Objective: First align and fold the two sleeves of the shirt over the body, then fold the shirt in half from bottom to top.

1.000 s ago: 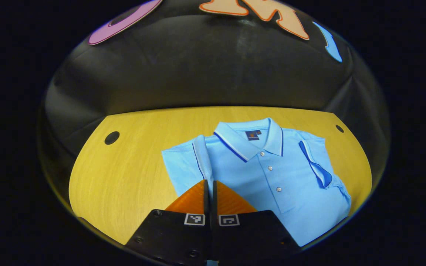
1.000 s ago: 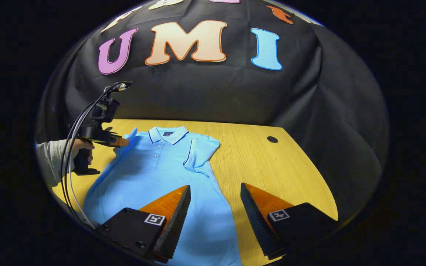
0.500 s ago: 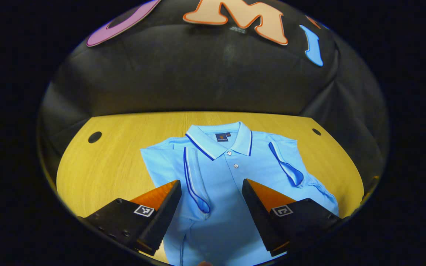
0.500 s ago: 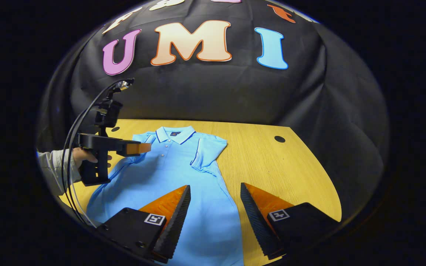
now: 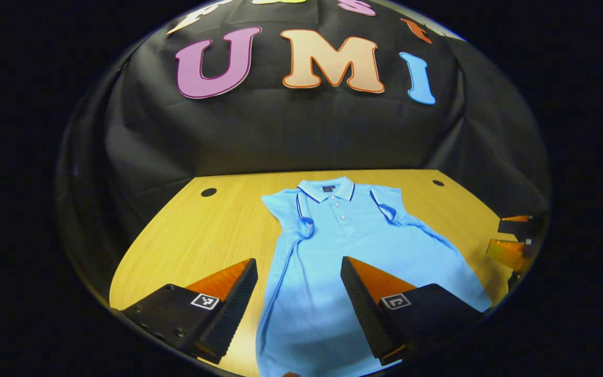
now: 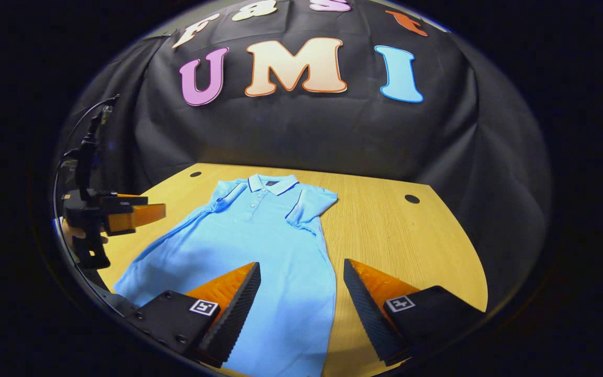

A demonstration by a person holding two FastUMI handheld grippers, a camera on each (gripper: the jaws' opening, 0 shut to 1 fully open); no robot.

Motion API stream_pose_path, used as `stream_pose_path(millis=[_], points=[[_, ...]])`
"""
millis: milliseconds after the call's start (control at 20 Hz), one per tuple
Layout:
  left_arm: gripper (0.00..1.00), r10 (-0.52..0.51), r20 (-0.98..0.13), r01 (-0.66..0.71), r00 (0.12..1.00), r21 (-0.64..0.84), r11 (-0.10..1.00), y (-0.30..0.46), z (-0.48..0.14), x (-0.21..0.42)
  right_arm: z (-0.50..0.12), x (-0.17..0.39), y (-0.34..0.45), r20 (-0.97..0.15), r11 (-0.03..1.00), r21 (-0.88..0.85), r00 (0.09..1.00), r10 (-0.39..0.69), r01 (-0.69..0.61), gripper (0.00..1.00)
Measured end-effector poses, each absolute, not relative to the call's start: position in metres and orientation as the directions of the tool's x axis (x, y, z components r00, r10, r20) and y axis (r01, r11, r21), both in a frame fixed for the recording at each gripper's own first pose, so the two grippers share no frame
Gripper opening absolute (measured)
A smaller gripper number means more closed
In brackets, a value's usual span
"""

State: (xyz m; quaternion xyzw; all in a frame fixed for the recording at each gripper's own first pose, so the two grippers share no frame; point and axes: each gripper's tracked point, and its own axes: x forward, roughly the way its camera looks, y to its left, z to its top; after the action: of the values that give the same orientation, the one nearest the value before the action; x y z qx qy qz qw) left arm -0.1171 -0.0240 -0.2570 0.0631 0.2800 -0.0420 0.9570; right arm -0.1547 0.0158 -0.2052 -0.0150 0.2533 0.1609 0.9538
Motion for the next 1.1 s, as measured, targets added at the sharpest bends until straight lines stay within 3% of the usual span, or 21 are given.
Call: stream_pose_path(millis=[750, 1100], points=[[0.96, 0.094, -0.697, 0.044, 0.711, 0.177, 0.983, 0.013, -0.326, -0.277, -0.289, -0.282, -0.019, -0.633, 0.935, 0.046, 0.714, 0.299, -0.351, 1.0], [0.97, 0.087, -0.724, 0.082, 0.684, 0.194, 0.978, 0.011, -0.347, -0.311, -0.309, -0.307, -0.013, -0.664, 0.926, -0.011, 0.695, 0.275, -0.377, 1.0]])
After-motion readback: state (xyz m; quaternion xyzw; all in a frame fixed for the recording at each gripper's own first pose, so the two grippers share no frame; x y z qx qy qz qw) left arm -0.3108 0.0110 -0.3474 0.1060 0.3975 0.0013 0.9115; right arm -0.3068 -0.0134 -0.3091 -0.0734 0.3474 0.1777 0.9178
